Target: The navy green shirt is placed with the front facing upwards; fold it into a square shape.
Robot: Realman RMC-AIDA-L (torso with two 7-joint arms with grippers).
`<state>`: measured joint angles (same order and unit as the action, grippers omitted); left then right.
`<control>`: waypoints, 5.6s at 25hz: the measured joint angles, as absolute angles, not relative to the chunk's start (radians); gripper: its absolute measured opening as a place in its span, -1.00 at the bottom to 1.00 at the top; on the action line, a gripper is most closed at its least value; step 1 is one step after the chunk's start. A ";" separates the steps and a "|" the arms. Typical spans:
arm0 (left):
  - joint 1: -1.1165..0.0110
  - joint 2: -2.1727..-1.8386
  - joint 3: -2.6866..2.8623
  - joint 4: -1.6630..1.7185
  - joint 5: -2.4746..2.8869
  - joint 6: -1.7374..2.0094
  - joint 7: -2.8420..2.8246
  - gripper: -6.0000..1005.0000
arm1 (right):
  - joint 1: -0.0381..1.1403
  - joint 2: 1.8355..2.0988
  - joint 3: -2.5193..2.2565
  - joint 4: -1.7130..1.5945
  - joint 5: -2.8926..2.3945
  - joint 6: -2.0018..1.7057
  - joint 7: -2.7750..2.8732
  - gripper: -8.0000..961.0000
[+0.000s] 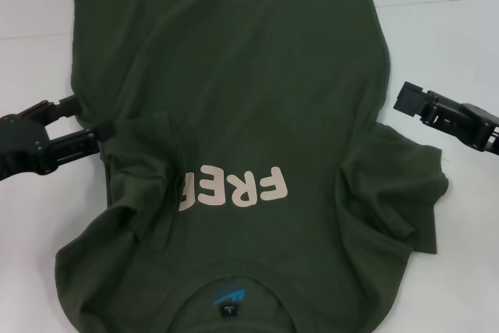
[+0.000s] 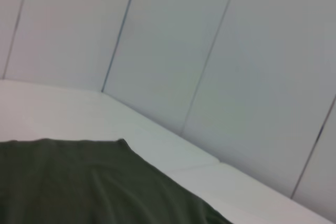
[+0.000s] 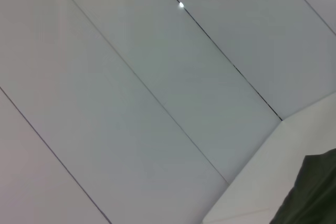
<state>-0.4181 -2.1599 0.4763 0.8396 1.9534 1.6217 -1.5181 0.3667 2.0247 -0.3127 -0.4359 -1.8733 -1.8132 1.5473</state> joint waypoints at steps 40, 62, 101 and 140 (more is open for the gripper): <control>-0.431 -2.162 0.471 0.735 1.869 1.602 -1.570 0.80 | 0.293 1.835 -0.315 -0.625 -2.323 -1.772 2.270 0.90; -0.434 -2.160 0.464 0.735 1.862 1.579 -1.545 0.80 | 0.385 1.883 -0.322 -0.580 -2.323 -1.613 2.262 0.89; -0.432 -2.160 0.463 0.722 1.862 1.562 -1.529 0.80 | 0.422 1.940 -0.348 -0.528 -2.320 -1.501 2.219 0.89; -0.439 -2.160 0.462 0.723 1.853 1.545 -1.534 0.80 | 0.416 1.940 -0.340 -0.526 -2.317 -1.504 2.192 -0.92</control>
<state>-0.4391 -2.1598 0.4617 0.7225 1.8528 1.5448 -1.5340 0.4162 1.9400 -0.3400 -0.5263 -2.3168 -1.5041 2.1925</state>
